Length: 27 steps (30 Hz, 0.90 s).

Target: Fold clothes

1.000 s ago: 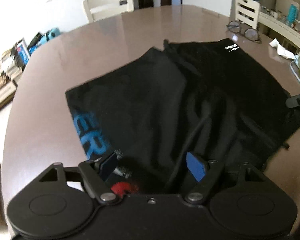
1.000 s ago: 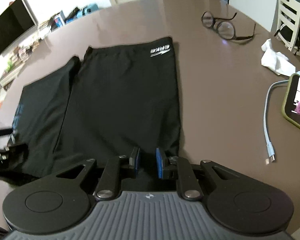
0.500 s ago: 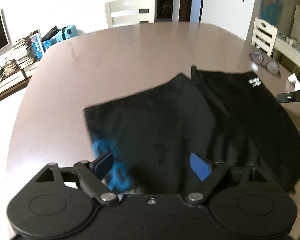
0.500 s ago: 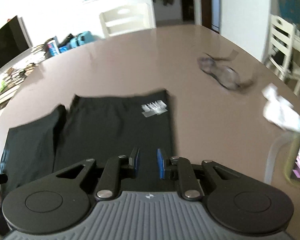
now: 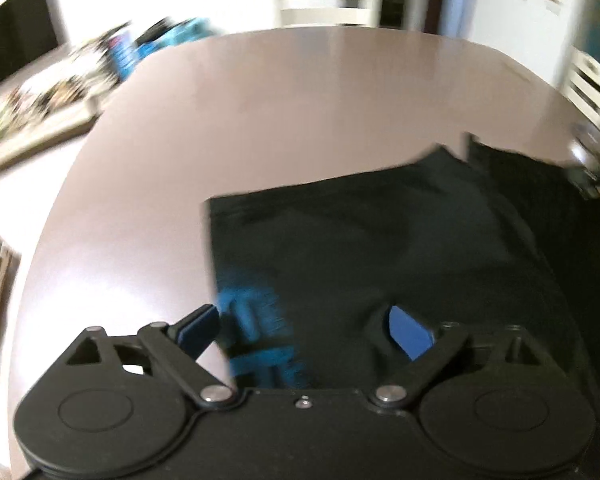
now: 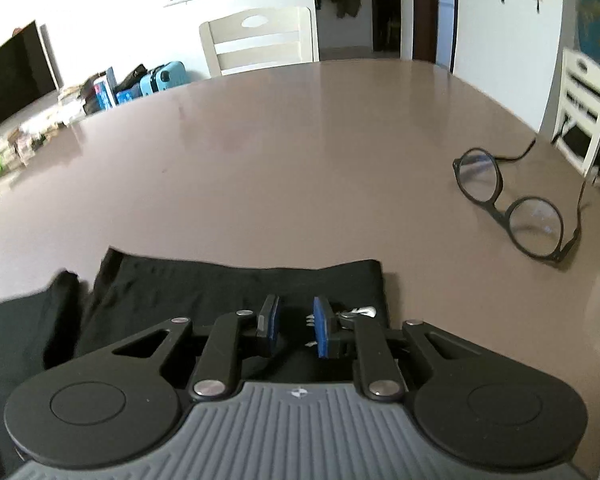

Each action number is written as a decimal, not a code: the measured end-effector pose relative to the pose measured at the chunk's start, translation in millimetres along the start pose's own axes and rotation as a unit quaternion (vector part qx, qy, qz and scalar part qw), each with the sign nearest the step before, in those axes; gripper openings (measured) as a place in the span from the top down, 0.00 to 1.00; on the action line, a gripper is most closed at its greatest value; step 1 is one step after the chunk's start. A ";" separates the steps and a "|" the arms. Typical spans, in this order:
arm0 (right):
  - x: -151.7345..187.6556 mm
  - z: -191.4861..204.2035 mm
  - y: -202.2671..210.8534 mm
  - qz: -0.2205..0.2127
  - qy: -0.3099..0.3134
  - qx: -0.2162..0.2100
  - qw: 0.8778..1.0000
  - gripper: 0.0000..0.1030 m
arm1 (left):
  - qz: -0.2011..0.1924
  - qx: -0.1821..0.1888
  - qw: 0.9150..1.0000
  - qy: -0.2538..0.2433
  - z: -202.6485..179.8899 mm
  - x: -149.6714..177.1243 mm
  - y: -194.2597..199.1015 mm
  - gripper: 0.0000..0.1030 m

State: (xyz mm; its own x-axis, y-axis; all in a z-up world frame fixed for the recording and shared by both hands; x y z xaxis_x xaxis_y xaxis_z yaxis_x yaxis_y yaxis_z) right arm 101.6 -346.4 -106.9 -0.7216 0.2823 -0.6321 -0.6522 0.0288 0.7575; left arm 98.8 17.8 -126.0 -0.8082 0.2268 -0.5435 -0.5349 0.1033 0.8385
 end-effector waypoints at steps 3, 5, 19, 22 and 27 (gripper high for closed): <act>16.5 -3.5 31.7 0.000 0.022 -0.038 0.999 0.81 | -0.034 0.013 0.998 -0.049 -6.5 7.4 26.4 0.13; 29.9 -6.8 52.9 0.003 0.038 -0.061 0.997 0.81 | -0.046 0.041 0.993 -0.103 -17.9 23.1 49.6 0.13; 139.1 -34.7 137.2 0.063 0.010 -0.059 0.996 0.81 | 0.019 0.151 0.983 -0.105 -36.2 102.9 78.3 0.14; 137.5 -64.4 151.2 0.050 -0.106 -0.106 0.987 0.60 | 0.029 0.188 0.981 0.033 6.4 106.3 86.3 0.10; 154.2 -99.3 143.1 0.071 -0.231 -0.124 0.962 0.62 | 0.068 0.220 0.955 0.189 47.5 125.7 77.8 0.12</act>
Point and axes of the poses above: each gripper's, at about its wrist camera, not at the fingertips, and y roughly against the way its jaws point, z to its left, x to its underside, the point moved 2 cm from there along -y, roughly the way its jaws point, and after that the axes turned 5 degrees about z, right-handed, at the moved point
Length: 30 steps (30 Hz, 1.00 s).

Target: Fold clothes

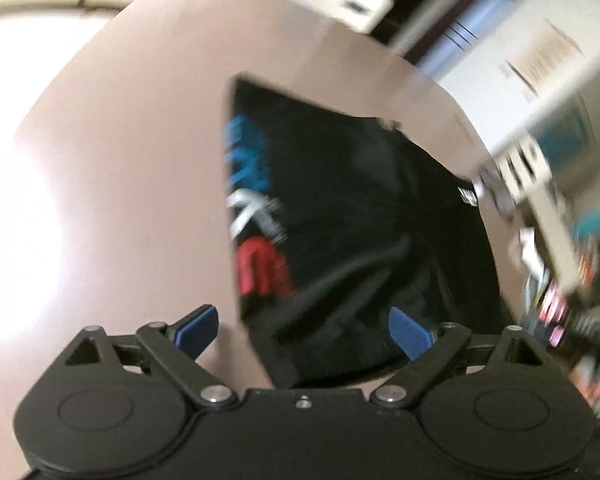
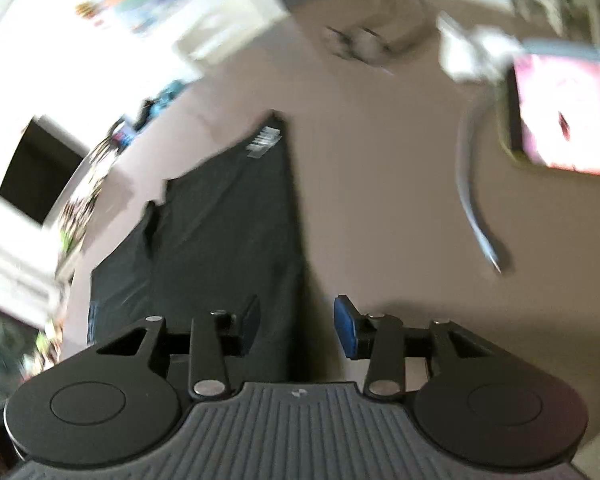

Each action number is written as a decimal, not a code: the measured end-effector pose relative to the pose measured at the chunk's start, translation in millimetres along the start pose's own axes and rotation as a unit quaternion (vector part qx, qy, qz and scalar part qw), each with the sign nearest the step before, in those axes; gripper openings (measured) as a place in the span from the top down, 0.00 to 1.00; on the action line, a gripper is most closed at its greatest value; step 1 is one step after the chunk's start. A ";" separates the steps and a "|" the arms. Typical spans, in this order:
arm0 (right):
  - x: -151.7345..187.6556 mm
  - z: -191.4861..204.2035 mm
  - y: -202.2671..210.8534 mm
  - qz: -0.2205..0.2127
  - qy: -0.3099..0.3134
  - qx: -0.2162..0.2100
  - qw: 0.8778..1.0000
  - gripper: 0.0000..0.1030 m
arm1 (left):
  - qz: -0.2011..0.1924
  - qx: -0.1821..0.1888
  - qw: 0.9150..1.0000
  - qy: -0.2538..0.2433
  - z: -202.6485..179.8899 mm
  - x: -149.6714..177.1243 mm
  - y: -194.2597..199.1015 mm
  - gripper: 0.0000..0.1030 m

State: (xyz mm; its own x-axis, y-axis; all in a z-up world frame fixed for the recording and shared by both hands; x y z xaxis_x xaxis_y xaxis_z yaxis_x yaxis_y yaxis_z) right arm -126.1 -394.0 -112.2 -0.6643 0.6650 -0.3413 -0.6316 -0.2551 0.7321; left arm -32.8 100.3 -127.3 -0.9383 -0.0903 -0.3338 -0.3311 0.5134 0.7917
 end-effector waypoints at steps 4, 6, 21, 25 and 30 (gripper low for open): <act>6.0 0.7 -6.0 0.000 -0.013 -0.023 1.000 0.63 | -0.011 0.021 0.999 0.038 -3.0 1.1 -4.8 0.12; 7.4 6.9 -10.6 -0.002 -0.003 -0.022 1.000 0.63 | -0.007 0.020 0.999 0.029 -14.0 1.1 -11.9 0.13; 10.6 33.1 -15.7 -0.051 0.113 0.117 0.985 1.00 | 0.002 -0.129 0.984 -0.119 -67.8 -3.1 -16.0 0.90; 8.7 30.3 -18.0 -0.046 0.098 0.114 0.988 0.99 | 0.013 -0.106 0.989 -0.106 -61.7 0.7 -17.3 0.84; 1.0 8.3 -0.1 -0.061 0.010 0.062 0.996 0.74 | -0.065 -0.076 0.995 0.005 -23.5 -8.3 13.9 0.22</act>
Point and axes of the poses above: each gripper's, at about its wrist camera, not at the fingertips, and y roughly against the way its jaws point, z to its left, x to its underside, the point moved 2 cm from there along -y, roughly the way its jaws point, and after that the axes turned 5 degrees about z, right-handed, at the moved point
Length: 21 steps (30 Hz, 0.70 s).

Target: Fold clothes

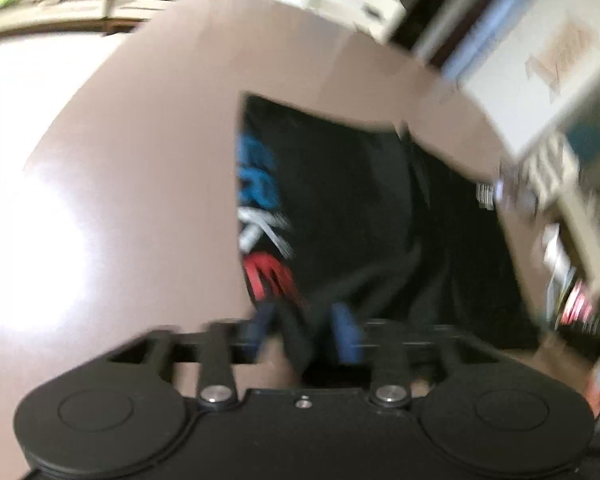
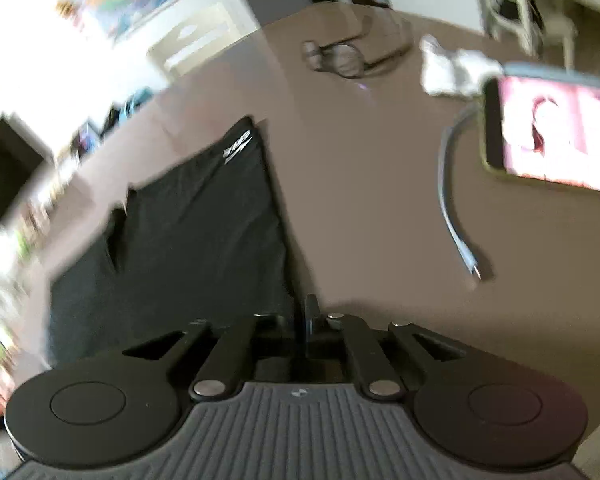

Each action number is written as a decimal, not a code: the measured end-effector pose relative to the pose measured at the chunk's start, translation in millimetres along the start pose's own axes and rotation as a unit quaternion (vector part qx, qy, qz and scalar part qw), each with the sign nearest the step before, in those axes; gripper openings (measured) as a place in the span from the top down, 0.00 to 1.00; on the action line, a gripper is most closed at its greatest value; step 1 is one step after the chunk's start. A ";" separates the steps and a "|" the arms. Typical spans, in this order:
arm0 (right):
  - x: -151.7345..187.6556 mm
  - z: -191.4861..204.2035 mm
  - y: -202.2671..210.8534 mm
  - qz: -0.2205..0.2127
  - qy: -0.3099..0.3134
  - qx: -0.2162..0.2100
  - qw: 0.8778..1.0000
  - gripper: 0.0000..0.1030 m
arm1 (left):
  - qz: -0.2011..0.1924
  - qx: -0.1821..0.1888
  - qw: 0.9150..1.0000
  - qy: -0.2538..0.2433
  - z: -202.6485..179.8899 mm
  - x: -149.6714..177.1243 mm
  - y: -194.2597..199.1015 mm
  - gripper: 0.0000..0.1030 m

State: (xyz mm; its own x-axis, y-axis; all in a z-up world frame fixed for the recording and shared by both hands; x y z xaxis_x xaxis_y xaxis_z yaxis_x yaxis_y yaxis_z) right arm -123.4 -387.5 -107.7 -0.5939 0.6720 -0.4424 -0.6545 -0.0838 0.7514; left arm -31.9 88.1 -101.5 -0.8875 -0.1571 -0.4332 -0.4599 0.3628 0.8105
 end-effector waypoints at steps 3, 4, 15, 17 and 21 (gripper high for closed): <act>0.9 -1.8 7.7 -0.031 0.010 0.007 0.999 0.70 | -0.009 0.007 0.999 0.038 8.2 -8.6 3.3 0.25; 0.8 1.6 9.0 -0.036 0.020 0.003 0.999 0.72 | -0.012 0.014 0.999 0.028 3.3 -10.2 3.7 0.25; 17.0 53.6 -20.7 0.062 0.191 -0.032 0.979 0.80 | 0.055 0.071 0.991 -0.097 -69.1 -5.5 -61.2 0.25; 17.9 44.9 -17.7 0.069 0.186 -0.012 0.980 0.83 | 0.062 0.069 0.990 -0.105 -68.0 -6.7 -58.7 0.25; 11.6 37.8 -0.2 0.042 0.164 -0.026 0.985 0.81 | 0.040 0.075 0.978 -0.190 -94.3 -29.4 -44.4 0.22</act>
Point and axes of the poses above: each gripper's, at about its wrist camera, not at the fingertips, and y roughly against the way its jaws point, z to its left, x to its underside, the point moved 2 cm from there along -y, roughly the way its jaws point, and after that the axes turned 5 degrees about z, right-handed, at the moved point
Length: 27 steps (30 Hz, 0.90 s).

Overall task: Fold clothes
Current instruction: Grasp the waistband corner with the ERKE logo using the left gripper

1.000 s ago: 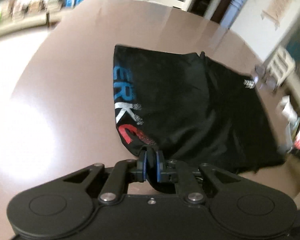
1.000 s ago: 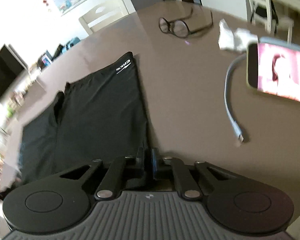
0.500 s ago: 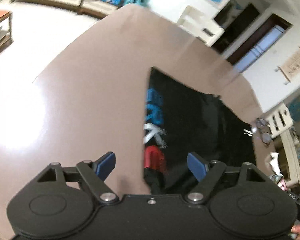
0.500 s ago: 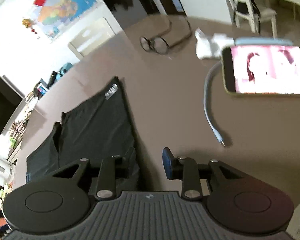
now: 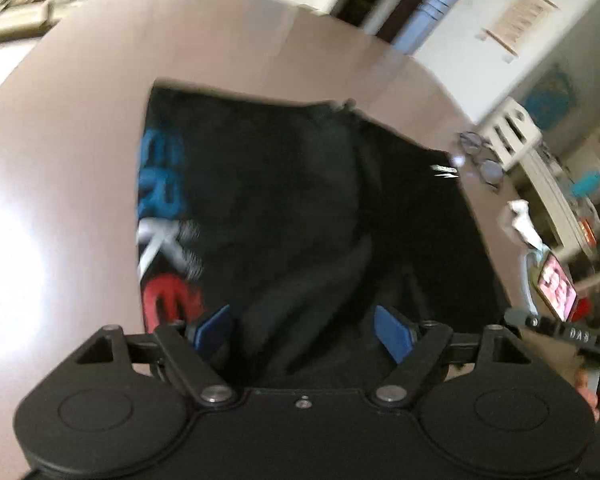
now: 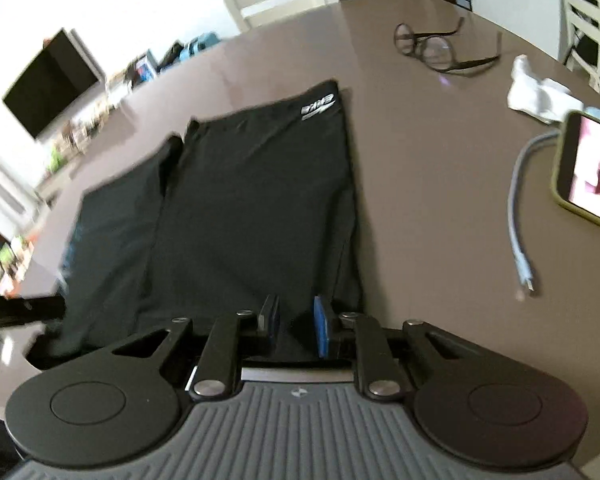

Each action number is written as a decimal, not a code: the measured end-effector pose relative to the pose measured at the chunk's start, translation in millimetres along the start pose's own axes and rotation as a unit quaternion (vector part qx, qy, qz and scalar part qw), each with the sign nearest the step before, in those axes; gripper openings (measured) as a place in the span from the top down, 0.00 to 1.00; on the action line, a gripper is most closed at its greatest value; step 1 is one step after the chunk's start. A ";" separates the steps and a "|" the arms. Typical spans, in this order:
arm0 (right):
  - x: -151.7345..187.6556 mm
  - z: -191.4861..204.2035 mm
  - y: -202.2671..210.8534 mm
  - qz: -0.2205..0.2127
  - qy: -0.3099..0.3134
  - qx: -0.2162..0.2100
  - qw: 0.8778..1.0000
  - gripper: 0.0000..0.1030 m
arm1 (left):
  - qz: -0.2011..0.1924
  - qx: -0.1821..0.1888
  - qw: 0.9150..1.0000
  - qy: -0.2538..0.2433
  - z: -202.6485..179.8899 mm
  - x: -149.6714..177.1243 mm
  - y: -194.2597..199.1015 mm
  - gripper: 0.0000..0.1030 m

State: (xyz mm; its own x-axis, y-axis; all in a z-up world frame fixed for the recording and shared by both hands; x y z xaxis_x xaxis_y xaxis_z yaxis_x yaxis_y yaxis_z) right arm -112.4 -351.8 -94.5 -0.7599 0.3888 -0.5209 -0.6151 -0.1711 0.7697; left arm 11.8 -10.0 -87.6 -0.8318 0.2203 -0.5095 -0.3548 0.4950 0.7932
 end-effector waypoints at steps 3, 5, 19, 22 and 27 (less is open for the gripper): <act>-0.4 4.1 1.3 -0.031 0.039 0.061 0.997 0.80 | -0.035 -0.016 0.991 -0.129 -38.1 -40.6 -12.1 0.21; 0.0 6.6 -3.5 -0.035 0.064 0.079 0.994 0.83 | -0.053 -0.016 0.980 -0.191 -56.5 -58.5 -21.0 0.24; -3.5 15.1 -21.9 -0.033 0.125 0.082 0.988 0.87 | 0.021 0.071 0.922 -0.381 -155.0 -133.5 -151.1 0.70; -10.3 17.3 -28.3 -0.023 0.120 0.087 0.989 0.87 | 0.051 0.075 0.926 -0.367 -160.1 -141.9 -175.0 0.76; -8.6 1.2 -13.0 -0.003 0.050 0.062 0.997 0.83 | 0.013 0.053 0.932 -0.359 -157.7 -173.5 -183.5 0.54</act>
State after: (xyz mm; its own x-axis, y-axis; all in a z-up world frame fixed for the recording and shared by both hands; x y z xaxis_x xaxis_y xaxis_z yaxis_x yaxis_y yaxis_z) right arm -97.7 -351.8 -99.5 -0.7776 0.2957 -0.5549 -0.5933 -0.0528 0.8033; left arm 153.9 -271.6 -92.0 -0.3247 0.7199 -0.6134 -0.2626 0.5545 0.7897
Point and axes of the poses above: each gripper's, at about its wrist camera, not at the fingertips, and y roughly against the way its jaws point, z to its left, x to its underside, the point moved 2 cm from there along -y, roughly the way its jaws point, and after that the axes turned 5 degrees about z, right-handed, at the moved point
